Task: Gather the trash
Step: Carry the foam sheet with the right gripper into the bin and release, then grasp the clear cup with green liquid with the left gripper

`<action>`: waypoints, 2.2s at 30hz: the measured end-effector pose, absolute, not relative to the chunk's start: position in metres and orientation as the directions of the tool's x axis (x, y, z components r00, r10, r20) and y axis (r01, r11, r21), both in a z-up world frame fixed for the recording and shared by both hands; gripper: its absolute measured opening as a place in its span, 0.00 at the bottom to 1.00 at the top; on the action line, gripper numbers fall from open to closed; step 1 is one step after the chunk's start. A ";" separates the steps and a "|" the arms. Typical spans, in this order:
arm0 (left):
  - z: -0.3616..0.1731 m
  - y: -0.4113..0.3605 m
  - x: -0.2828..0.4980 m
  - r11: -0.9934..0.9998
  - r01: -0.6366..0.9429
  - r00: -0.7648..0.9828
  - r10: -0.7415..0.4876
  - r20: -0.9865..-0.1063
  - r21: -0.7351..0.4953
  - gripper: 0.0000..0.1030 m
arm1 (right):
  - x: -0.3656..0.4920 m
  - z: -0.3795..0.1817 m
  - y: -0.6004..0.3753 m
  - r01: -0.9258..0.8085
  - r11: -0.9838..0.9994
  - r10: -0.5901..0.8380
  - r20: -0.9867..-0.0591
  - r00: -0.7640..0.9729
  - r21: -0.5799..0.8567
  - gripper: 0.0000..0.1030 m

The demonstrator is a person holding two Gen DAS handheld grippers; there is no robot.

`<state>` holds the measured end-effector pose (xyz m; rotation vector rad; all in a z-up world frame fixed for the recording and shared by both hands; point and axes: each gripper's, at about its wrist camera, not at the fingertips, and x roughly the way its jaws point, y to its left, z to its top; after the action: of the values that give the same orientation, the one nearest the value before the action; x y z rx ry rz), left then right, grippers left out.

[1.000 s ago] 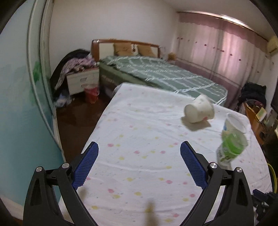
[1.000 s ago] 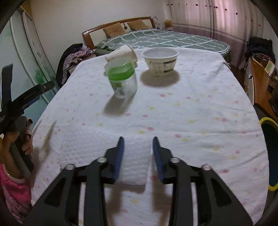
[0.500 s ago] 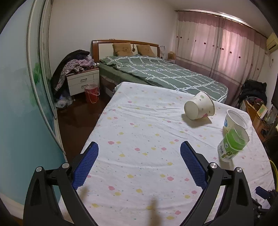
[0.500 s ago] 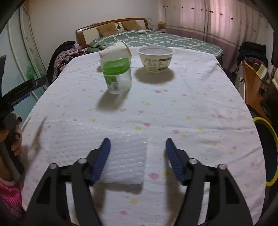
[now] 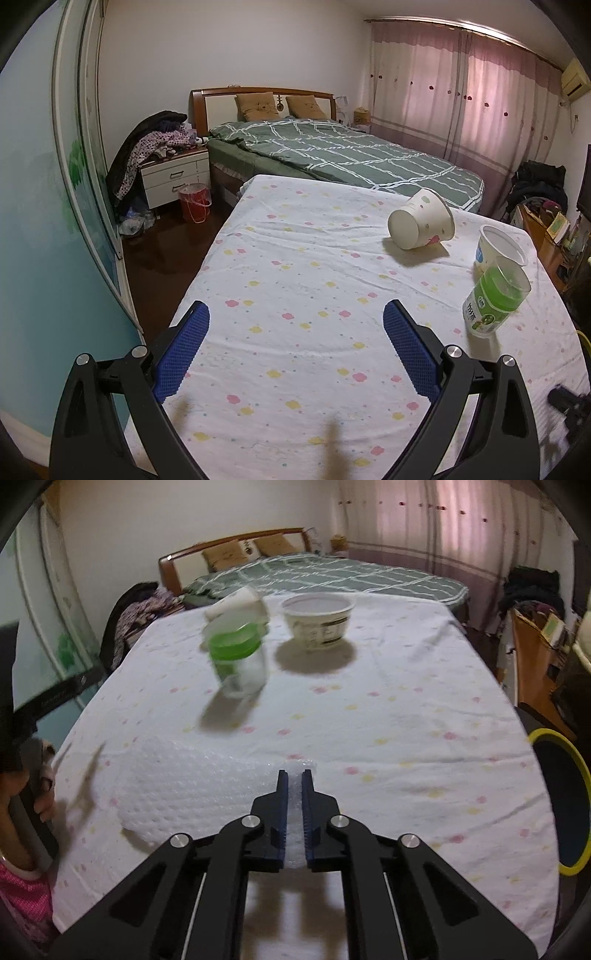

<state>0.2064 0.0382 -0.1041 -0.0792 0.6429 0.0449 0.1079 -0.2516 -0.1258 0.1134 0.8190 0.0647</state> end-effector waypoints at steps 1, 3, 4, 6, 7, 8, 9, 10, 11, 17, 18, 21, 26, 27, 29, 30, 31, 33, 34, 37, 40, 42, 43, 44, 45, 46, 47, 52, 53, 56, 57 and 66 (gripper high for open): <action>-0.104 0.038 0.207 0.996 -0.065 0.799 0.016 -0.601 -0.060 0.91 | 0.107 -0.122 -0.259 0.002 0.992 0.093 -0.718 0.690 0.130 0.07; -0.104 0.037 0.206 0.996 -0.064 0.798 0.016 -0.602 -0.058 0.91 | 0.104 -0.115 -0.275 0.036 0.990 0.074 -0.702 0.708 0.140 0.07; -0.104 0.037 0.206 0.997 -0.061 0.798 0.015 -0.602 -0.056 0.91 | 0.102 -0.111 -0.284 0.055 0.988 0.062 -0.694 0.717 0.145 0.07; -0.105 0.035 0.206 0.997 -0.058 0.798 0.015 -0.602 -0.053 0.91 | 0.099 -0.104 -0.300 0.090 0.984 0.038 -0.680 0.732 0.152 0.07; -0.105 0.034 0.206 0.997 -0.056 0.798 0.014 -0.603 -0.050 0.91 | 0.096 -0.100 -0.310 0.113 0.981 0.021 -0.671 0.741 0.155 0.07; -0.105 0.033 0.206 0.998 -0.052 0.798 0.013 -0.603 -0.048 0.91 | 0.093 -0.095 -0.321 0.138 0.978 0.002 -0.661 0.750 0.159 0.07; -0.105 0.033 0.206 0.998 -0.050 0.798 0.011 -0.603 -0.047 0.91 | 0.091 -0.092 -0.330 0.158 0.974 -0.014 -0.654 0.757 0.162 0.07; -0.105 0.033 0.205 0.998 -0.047 0.798 0.009 -0.603 -0.047 0.91 | 0.088 -0.087 -0.340 0.184 0.969 -0.036 -0.644 0.764 0.165 0.07; -0.105 0.033 0.205 0.998 -0.045 0.798 0.007 -0.603 -0.047 0.91 | 0.086 -0.083 -0.351 0.211 0.963 -0.059 -0.636 0.770 0.167 0.07; -0.106 0.030 0.205 0.999 -0.029 0.795 -0.003 -0.606 -0.043 0.91 | 0.074 -0.077 -0.410 0.370 0.913 -0.192 -0.617 0.763 0.173 0.07; -0.106 0.029 0.206 0.999 -0.026 0.794 -0.005 -0.608 -0.042 0.91 | 0.072 -0.078 -0.418 0.392 0.903 -0.211 -0.616 0.759 0.174 0.07; -0.107 0.026 0.206 0.999 -0.011 0.790 -0.018 -0.613 -0.043 0.91 | 0.065 -0.080 -0.444 0.465 0.868 -0.271 -0.615 0.741 0.177 0.07; -0.110 0.018 0.208 0.999 0.026 0.776 -0.049 -0.629 -0.046 0.91 | 0.050 -0.086 -0.485 0.574 0.795 -0.355 -0.615 0.704 0.197 0.07; -0.109 0.016 0.208 0.999 0.031 0.775 -0.052 -0.630 -0.044 0.91 | 0.048 -0.086 -0.492 0.589 0.783 -0.368 -0.614 0.698 0.200 0.07; -0.105 0.012 0.205 0.998 0.044 0.775 -0.062 -0.628 -0.045 0.91 | 0.043 -0.088 -0.503 0.622 0.758 -0.399 -0.614 0.681 0.197 0.07; -0.102 0.009 0.203 0.997 0.055 0.777 -0.075 -0.625 -0.051 0.91 | 0.042 -0.090 -0.507 0.631 0.750 -0.406 -0.616 0.675 0.198 0.07; -0.100 0.007 0.202 0.997 0.063 0.777 -0.083 -0.623 -0.055 0.91 | 0.040 -0.091 -0.511 0.641 0.740 -0.411 -0.618 0.670 0.202 0.07; -0.095 0.002 0.200 0.994 0.080 0.776 -0.107 -0.622 -0.072 0.91 | 0.037 -0.095 -0.518 0.665 0.720 -0.431 -0.621 0.655 0.201 0.07; -0.091 -0.002 0.198 0.992 0.096 0.774 -0.127 -0.621 -0.084 0.91 | 0.036 -0.096 -0.520 0.671 0.714 -0.437 -0.622 0.650 0.200 0.07; -0.084 -0.013 0.195 0.988 0.126 0.775 -0.156 -0.613 -0.092 0.91 | 0.034 -0.101 -0.526 0.690 0.695 -0.448 -0.628 0.636 0.203 0.07; -0.078 -0.028 0.192 0.985 0.156 0.779 -0.170 -0.604 -0.076 0.91 | 0.031 -0.103 -0.532 0.705 0.678 -0.460 -0.627 0.628 0.208 0.07; -0.076 -0.037 0.192 0.981 0.177 0.776 -0.186 -0.603 -0.074 0.91 | 0.029 -0.105 -0.537 0.710 0.670 -0.462 -0.626 0.629 0.219 0.07; -0.075 -0.040 0.192 0.980 0.185 0.774 -0.192 -0.604 -0.075 0.91 | 0.028 -0.106 -0.539 0.713 0.666 -0.464 -0.627 0.626 0.219 0.07; -0.074 -0.043 0.193 0.979 0.191 0.771 -0.198 -0.605 -0.077 0.91 | 0.028 -0.106 -0.540 0.714 0.664 -0.464 -0.628 0.625 0.221 0.07; -0.074 -0.047 0.193 0.977 0.198 0.768 -0.203 -0.607 -0.077 0.91 | 0.027 -0.107 -0.542 0.716 0.661 -0.464 -0.629 0.624 0.223 0.07; -0.074 -0.050 0.194 0.976 0.203 0.766 -0.207 -0.609 -0.077 0.91 | 0.028 -0.108 -0.542 0.717 0.660 -0.464 -0.630 0.623 0.223 0.07; -0.074 -0.052 0.195 0.975 0.207 0.763 -0.210 -0.611 -0.077 0.91 | 0.028 -0.109 -0.543 0.718 0.659 -0.464 -0.631 0.622 0.224 0.07; -0.074 -0.065 0.198 0.970 0.230 0.752 -0.230 -0.618 -0.081 0.91 | 0.029 -0.112 -0.544 0.730 0.648 -0.470 -0.640 0.608 0.217 0.08; -0.074 -0.067 0.198 0.969 0.232 0.750 -0.231 -0.619 -0.080 0.91 | 0.030 -0.112 -0.544 0.731 0.649 -0.472 -0.642 0.605 0.212 0.09; -0.074 -0.073 0.201 0.966 0.244 0.744 -0.242 -0.623 -0.084 0.91 | 0.031 -0.113 -0.542 0.726 0.655 -0.468 -0.641 0.608 0.210 0.14; -0.074 -0.075 0.202 0.965 0.248 0.741 -0.245 -0.625 -0.085 0.91 | 0.032 -0.114 -0.541 0.723 0.659 -0.465 -0.642 0.609 0.209 0.14; -0.084 -0.098 0.216 0.959 0.275 0.721 -0.255 -0.644 -0.072 0.91 | 0.039 -0.117 -0.533 0.702 0.681 -0.439 -0.650 0.620 0.210 0.15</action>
<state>0.2164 -0.0977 -0.0836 0.0289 0.7069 -0.2928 0.0390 -0.5326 -0.1175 0.4784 0.6007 -0.6850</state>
